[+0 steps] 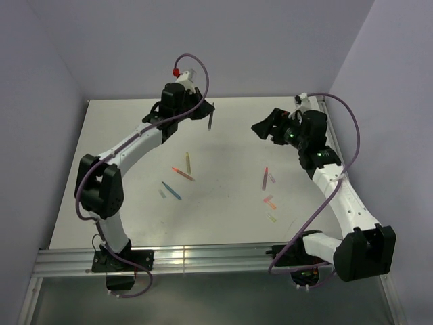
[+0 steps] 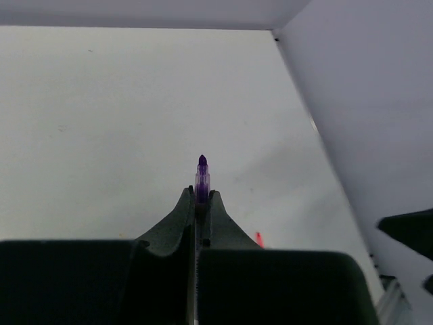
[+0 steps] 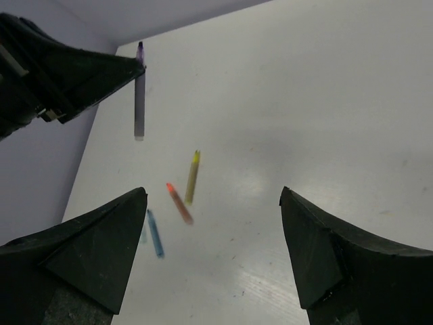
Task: Insert the pens into the pen caps
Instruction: Pick up the pen from the center of the board, then insert the pen cap onto the pen.
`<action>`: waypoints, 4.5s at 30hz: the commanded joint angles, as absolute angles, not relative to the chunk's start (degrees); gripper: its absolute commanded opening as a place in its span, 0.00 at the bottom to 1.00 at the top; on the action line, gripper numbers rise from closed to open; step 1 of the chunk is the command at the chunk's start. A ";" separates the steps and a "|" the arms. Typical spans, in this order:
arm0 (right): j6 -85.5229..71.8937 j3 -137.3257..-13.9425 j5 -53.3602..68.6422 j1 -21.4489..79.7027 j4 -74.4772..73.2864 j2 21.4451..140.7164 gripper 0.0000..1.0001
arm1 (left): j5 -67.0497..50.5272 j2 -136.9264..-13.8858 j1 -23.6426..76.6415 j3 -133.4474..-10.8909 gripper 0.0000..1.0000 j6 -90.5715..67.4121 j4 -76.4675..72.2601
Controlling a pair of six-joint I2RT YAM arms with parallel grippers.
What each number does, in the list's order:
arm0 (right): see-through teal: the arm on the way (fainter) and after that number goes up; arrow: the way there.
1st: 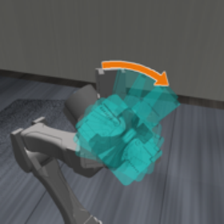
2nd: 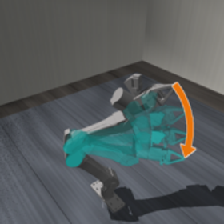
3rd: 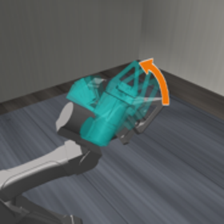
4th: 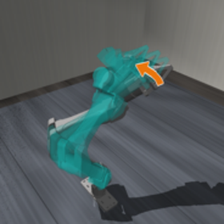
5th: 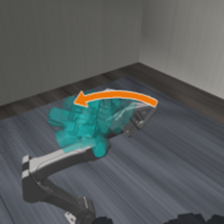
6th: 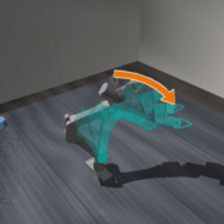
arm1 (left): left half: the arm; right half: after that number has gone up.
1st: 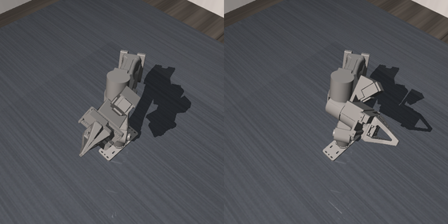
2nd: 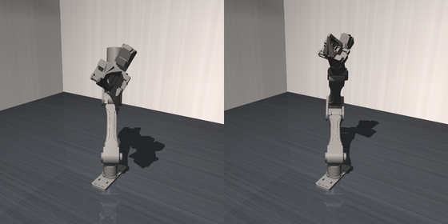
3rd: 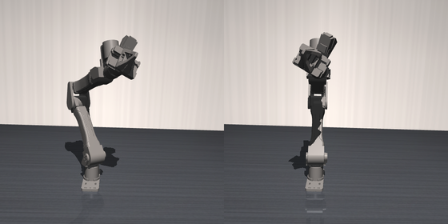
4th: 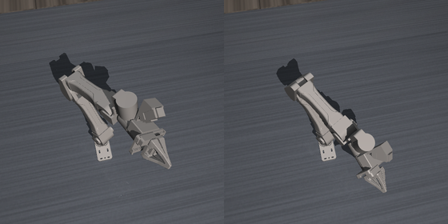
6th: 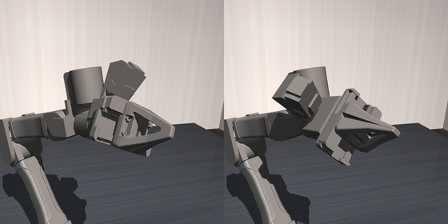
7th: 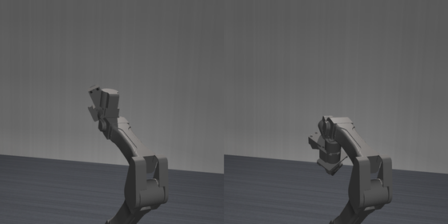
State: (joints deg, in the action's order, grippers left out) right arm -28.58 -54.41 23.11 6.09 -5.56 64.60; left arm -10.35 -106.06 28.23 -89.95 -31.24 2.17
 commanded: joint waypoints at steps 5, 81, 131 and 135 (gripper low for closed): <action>-29.44 -57.92 32.42 11.86 1.65 66.36 0.85 | -16.78 -95.55 28.83 -76.65 0.00 -44.64 -17.37; -31.20 -64.51 26.28 25.05 1.68 72.78 0.00 | -13.46 -87.37 36.83 -66.97 0.63 -47.12 -29.19; -27.77 -66.53 12.48 8.88 -17.84 59.77 0.00 | 13.19 -94.74 51.32 -71.89 0.94 -35.42 -3.96; -27.34 -66.36 13.01 8.88 -18.28 59.24 0.00 | 12.04 -96.76 52.55 -73.21 0.91 -34.81 -3.25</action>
